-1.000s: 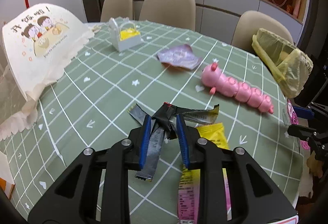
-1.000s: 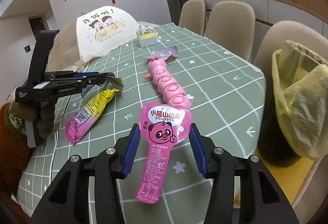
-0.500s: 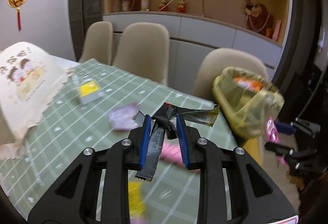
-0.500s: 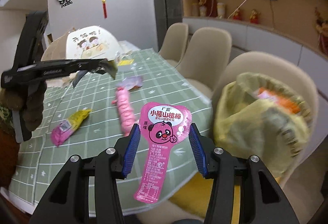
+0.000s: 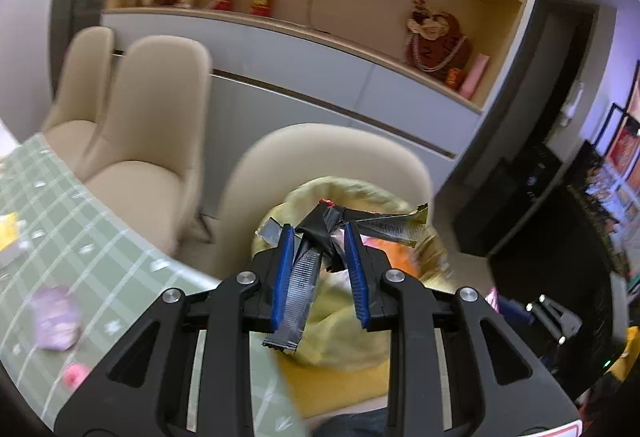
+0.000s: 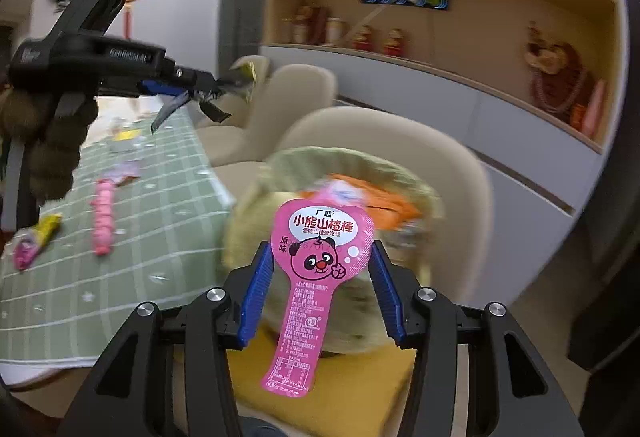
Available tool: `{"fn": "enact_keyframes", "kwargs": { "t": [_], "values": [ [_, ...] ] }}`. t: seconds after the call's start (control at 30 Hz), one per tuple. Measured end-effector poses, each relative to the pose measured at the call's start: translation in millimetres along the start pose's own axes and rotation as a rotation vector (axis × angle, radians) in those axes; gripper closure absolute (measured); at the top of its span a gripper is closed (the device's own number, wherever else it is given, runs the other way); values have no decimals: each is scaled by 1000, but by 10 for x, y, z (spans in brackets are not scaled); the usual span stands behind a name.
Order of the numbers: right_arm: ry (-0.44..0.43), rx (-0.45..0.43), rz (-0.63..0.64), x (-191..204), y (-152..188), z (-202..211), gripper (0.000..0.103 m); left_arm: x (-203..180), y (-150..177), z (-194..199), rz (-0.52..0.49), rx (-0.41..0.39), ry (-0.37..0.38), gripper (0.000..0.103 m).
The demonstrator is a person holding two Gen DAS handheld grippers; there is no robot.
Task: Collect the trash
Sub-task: 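Carry the wrapper strips and lollipop over the bin with both tools, then open the left tool to drop the strips while the right tool drops the lollipop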
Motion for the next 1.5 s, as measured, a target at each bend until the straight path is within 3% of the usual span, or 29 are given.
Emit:
{"fn": "enact_keyframes", "kwargs": {
  "t": [0.2,0.47,0.57,0.6,0.73,0.9,1.1,1.27,1.5],
  "values": [
    [49,17,-86,-461,150,-23,57,-253,-136,-596,-1,56,8,78],
    [34,58,-135,-656,326,-166,57,-313,3,-1240,25,170,38,78],
    [30,64,-137,-660,347,-180,57,-316,28,-1303,33,183,60,67],
    [31,65,-136,-656,344,-188,57,-293,47,-1290,38,183,62,61],
    [29,62,-132,-615,297,-168,57,-266,63,-1208,43,171,56,55],
    [23,42,-106,-546,146,-129,57,-155,174,-902,36,140,32,55],
    [-39,-12,-125,-584,-323,-315,56,134,622,-455,12,111,-75,55],
    [-82,32,-156,-615,-673,-767,56,384,976,-301,15,124,-173,55],
    [-63,151,-157,-496,-851,-1344,56,490,1188,-244,8,144,-174,55]
  ]
}}
Point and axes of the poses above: each gripper's, at about its wrist camera, not at the fingertips, and z roughly against the way its jaws point, x to its left, y to its underside, the point moved 4 cm from there along -z, roughly the way its jaws point, and after that the axes turned 10 degrees about z, right-handed, at the moved point
